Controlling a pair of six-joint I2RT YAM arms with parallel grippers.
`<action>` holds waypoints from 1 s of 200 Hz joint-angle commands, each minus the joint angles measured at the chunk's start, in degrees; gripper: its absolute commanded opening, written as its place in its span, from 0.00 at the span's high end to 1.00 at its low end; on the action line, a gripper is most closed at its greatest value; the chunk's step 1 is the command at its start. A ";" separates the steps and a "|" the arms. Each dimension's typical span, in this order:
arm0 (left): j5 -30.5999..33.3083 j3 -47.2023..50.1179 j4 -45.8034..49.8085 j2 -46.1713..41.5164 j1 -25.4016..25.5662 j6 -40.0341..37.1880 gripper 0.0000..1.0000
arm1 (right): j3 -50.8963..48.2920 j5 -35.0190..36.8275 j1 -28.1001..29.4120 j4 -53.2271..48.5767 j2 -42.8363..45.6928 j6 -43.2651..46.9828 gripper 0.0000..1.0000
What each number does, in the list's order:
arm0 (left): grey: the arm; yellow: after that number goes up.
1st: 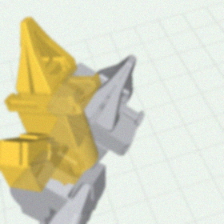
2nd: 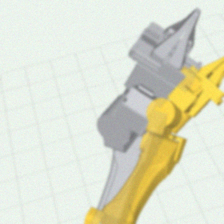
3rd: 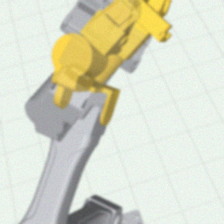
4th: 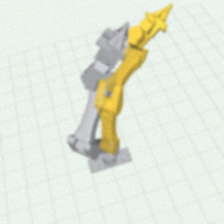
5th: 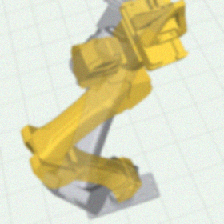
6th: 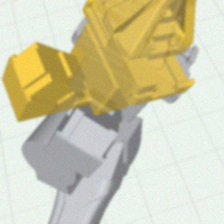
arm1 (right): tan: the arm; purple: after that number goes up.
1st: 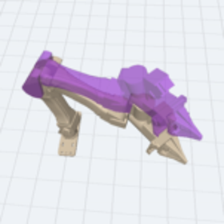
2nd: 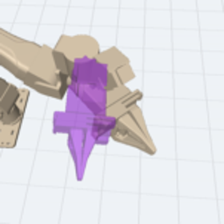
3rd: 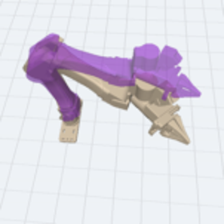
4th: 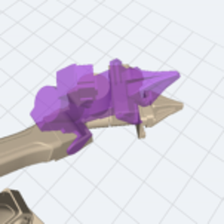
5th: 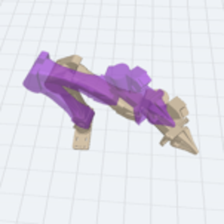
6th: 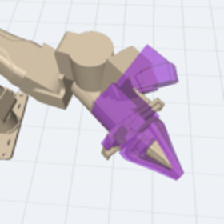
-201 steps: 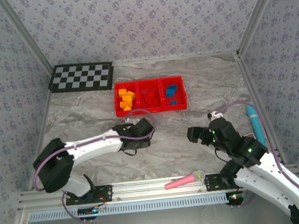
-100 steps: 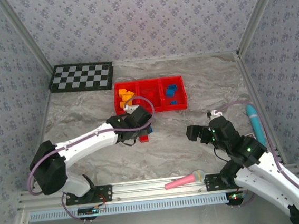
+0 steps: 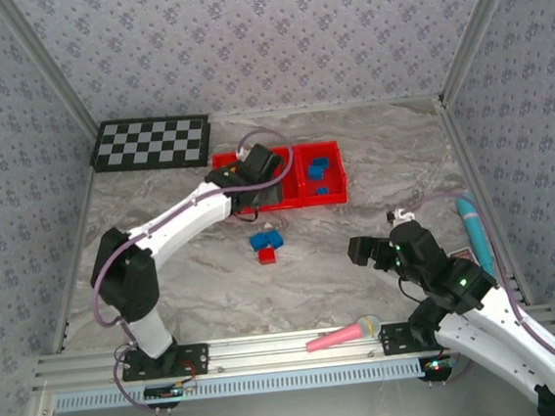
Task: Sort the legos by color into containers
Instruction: Place the lego in the container.
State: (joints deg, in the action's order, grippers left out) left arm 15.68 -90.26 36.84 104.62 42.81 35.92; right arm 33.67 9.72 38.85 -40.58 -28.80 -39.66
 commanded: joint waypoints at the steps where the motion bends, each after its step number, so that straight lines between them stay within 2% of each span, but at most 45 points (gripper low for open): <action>1: -1.44 -7.56 3.94 5.49 -1.46 -4.71 0.67 | -0.19 -0.33 -0.52 -1.84 0.22 -0.20 0.00; 64: -2.17 -26.81 8.68 21.43 -3.78 -7.27 0.62 | 0.08 0.47 -0.78 -5.35 2.63 -0.13 0.00; 93: -3.57 -31.21 9.88 24.46 -4.82 -6.42 0.55 | -0.17 0.90 -0.96 -6.43 3.77 -0.09 0.00; 102: -3.75 -31.59 9.60 24.48 -4.90 -6.22 0.50 | -0.27 0.92 -1.05 -6.53 3.78 -0.02 0.00; 128: -4.95 -29.44 6.92 21.94 -4.84 -6.55 0.23 | -0.10 0.66 -1.14 -6.73 3.79 -0.15 0.00; 157: -5.66 -22.91 2.87 15.41 -4.75 -6.48 0.07 | 0.00 0.57 -1.15 -7.37 3.90 -0.30 0.00; 178: -6.04 -16.78 0.88 9.58 -4.26 -6.74 0.01 | -0.01 0.48 -1.14 -7.28 4.01 -0.75 0.00; 200: -5.50 -7.55 -2.42 1.60 -2.64 -6.35 0.00 | -0.01 0.74 -1.11 -6.59 4.04 -1.40 0.00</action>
State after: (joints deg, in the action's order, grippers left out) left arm 10.46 -104.16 38.83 116.09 38.33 29.61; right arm 33.67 9.63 38.11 -46.22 -25.47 -39.72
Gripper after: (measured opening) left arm 0.996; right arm 0.996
